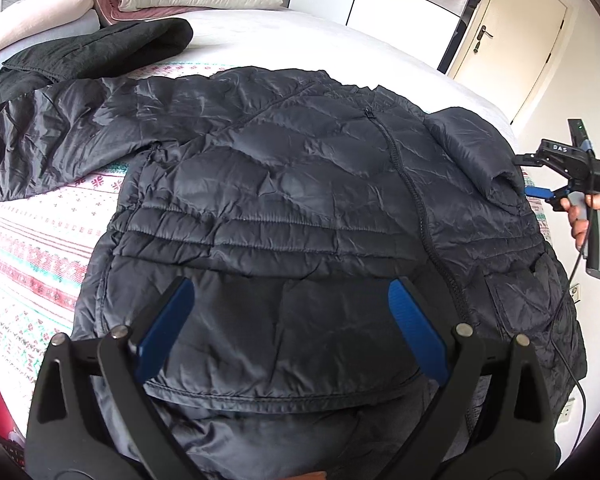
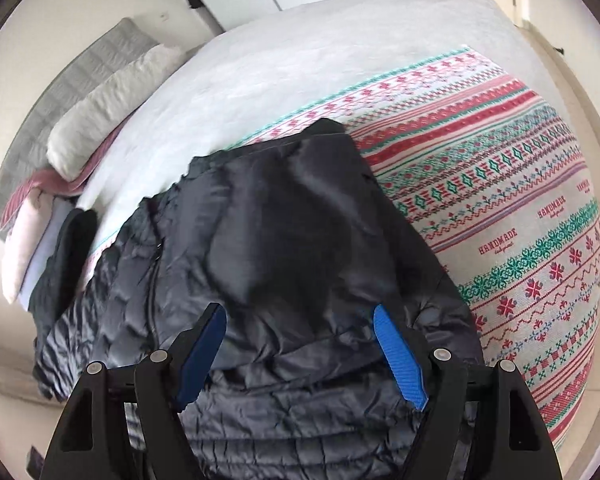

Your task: Fold large clothes

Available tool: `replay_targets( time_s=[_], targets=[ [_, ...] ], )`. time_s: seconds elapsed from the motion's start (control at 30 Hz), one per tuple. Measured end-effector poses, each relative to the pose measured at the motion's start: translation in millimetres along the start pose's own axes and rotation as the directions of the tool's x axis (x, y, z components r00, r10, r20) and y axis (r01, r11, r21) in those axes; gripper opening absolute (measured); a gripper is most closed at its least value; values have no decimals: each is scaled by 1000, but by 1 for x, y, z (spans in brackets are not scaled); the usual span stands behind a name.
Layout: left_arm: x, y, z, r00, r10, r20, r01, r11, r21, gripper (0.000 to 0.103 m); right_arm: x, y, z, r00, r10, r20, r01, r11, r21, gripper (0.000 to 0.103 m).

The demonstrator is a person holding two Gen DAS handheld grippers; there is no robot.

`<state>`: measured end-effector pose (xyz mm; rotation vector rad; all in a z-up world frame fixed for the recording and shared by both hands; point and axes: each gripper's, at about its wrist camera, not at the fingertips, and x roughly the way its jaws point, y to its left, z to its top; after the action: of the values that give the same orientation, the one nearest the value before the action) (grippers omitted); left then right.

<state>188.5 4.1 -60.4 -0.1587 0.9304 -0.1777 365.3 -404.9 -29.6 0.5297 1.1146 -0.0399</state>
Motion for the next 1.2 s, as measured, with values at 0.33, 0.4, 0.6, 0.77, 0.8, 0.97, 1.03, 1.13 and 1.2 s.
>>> replay_targets(
  time_s=[0.33, 0.4, 0.6, 0.77, 0.8, 0.97, 1.03, 1.13, 1.2],
  targets=[
    [2, -8, 29, 994, -107, 4, 107, 994, -26, 98, -6, 70, 18, 972, 211, 101, -200, 974, -110, 13],
    [4, -10, 33, 994, -107, -2, 107, 994, -24, 98, -13, 102, 14, 961, 267, 66, -251, 951, -183, 13],
    [2, -17, 37, 995, -90, -34, 90, 996, 10, 98, -38, 140, 3, 985, 157, 72, -120, 921, -372, 61],
    [2, -25, 44, 997, -77, -14, 78, 996, 35, 98, -30, 70, 17, 993, -3, 119, 34, 966, -256, 71],
    [4, -26, 46, 996, -83, -16, 84, 996, 31, 98, -23, 54, 19, 995, -23, 99, 44, 974, -220, 71],
    [15, -34, 49, 991, -128, -36, 128, 992, 9, 98, 20, 3, 16, 999, -50, 1, 50, 995, -86, 69],
    [21, -38, 51, 991, -127, -44, 128, 992, 15, 98, 29, 5, 13, 1000, 7, -13, -8, 997, -77, 47],
    [28, -43, 56, 991, -132, -33, 133, 990, 44, 98, 27, 31, 10, 995, 104, -7, -104, 986, -128, 16],
    [33, -43, 61, 991, -131, -18, 132, 990, 57, 98, 15, 59, 6, 983, 186, -2, -183, 964, -190, 15]
  ],
)
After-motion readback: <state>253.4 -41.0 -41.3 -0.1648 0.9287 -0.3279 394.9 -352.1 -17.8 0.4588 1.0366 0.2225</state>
